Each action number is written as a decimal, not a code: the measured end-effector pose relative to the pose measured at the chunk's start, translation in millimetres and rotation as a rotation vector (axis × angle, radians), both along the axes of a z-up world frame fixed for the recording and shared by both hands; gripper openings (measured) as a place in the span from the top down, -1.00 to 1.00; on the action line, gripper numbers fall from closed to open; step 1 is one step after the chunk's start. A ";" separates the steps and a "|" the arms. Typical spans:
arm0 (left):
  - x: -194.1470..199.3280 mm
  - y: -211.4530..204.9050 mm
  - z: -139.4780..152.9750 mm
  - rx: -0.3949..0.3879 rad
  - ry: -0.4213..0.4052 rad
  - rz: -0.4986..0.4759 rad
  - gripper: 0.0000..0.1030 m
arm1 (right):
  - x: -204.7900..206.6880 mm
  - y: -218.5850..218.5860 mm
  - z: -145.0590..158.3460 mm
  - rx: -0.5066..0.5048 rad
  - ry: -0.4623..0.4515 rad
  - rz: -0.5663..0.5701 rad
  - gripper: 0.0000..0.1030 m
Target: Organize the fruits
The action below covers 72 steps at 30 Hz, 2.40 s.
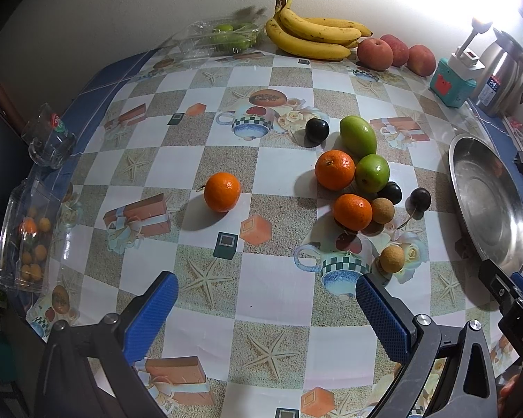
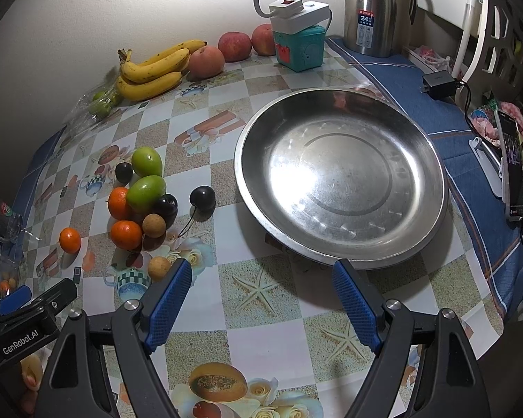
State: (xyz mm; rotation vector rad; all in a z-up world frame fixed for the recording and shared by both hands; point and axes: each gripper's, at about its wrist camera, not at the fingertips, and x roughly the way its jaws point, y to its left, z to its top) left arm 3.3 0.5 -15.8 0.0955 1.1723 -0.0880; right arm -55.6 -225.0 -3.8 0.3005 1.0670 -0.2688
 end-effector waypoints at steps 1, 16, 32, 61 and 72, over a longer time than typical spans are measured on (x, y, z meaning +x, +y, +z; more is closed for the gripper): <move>0.0 0.9 -0.5 0.000 0.000 0.002 -1.00 | -0.1 0.3 0.0 -0.001 0.000 0.001 -0.62; 9.8 14.4 -1.4 -0.067 0.024 0.041 -1.00 | 10.6 14.1 -2.9 -0.019 0.024 0.053 -0.62; 64.9 54.2 3.5 -0.136 0.061 0.159 -1.00 | 61.0 69.0 -31.6 0.101 0.113 0.178 -0.62; 104.7 44.3 -38.5 -0.096 0.129 0.103 0.33 | 71.5 76.4 -60.3 0.129 0.199 0.183 0.51; 95.4 47.1 -20.6 -0.127 0.083 0.108 0.34 | 63.3 71.8 -30.5 0.174 0.104 0.176 0.51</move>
